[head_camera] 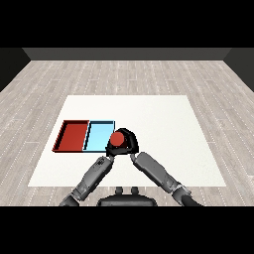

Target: Pick the red can and put it in the red box

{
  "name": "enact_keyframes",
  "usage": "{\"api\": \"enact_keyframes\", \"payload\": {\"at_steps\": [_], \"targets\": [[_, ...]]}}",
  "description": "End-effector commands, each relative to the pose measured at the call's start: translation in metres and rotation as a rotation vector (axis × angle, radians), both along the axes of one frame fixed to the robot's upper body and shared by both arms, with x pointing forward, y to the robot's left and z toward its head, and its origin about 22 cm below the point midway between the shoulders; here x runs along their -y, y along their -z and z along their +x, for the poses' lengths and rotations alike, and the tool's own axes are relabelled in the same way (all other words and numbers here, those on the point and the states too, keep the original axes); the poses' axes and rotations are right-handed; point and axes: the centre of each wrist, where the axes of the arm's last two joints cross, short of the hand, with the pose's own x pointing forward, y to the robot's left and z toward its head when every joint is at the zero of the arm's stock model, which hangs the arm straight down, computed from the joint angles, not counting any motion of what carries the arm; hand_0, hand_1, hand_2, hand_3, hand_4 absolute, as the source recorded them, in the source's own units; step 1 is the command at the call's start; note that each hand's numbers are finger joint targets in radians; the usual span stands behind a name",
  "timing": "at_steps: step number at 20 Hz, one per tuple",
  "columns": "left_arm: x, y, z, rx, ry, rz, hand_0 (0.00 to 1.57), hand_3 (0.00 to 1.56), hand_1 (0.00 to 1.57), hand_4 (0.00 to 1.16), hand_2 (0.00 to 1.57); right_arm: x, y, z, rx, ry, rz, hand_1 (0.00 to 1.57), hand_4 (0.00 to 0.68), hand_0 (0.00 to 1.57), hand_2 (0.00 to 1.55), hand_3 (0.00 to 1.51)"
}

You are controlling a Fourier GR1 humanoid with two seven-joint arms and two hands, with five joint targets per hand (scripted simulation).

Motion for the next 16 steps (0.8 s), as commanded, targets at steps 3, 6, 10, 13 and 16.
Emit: {"api": "enact_keyframes", "payload": {"at_steps": [3,6,10,13,16], "targets": [[0.007,-0.013,0.011,0.022,-0.071,0.008,1.56,1.41,1.56,0.97,1.51,-0.003,0.0,-0.011,0.007,-0.014,0.002,1.5,0.606,1.5,1.45,1.38],[0.003,-0.008,0.01,0.069,-0.114,0.007,1.57,1.4,1.57,1.02,1.51,0.002,0.007,0.0,-0.003,-0.026,0.013,1.45,0.615,1.45,1.44,1.38],[0.004,-0.013,0.015,0.074,-0.135,-0.001,1.57,1.43,1.57,0.97,1.53,-0.01,-0.013,-0.007,-0.01,-0.035,0.035,1.45,0.597,1.45,1.44,1.38],[0.001,-0.014,0.021,0.089,-0.129,0.04,1.57,1.45,1.57,1.12,1.53,0.017,0.009,0.01,-0.009,0.001,0.036,1.18,0.0,1.18,1.17,1.08],[0.004,-0.015,0.008,0.093,-0.146,0.03,1.57,1.45,1.57,1.12,1.53,0.002,-0.008,-0.002,-0.001,-0.019,-0.035,0.0,0.0,0.0,0.0,0.0]]}}
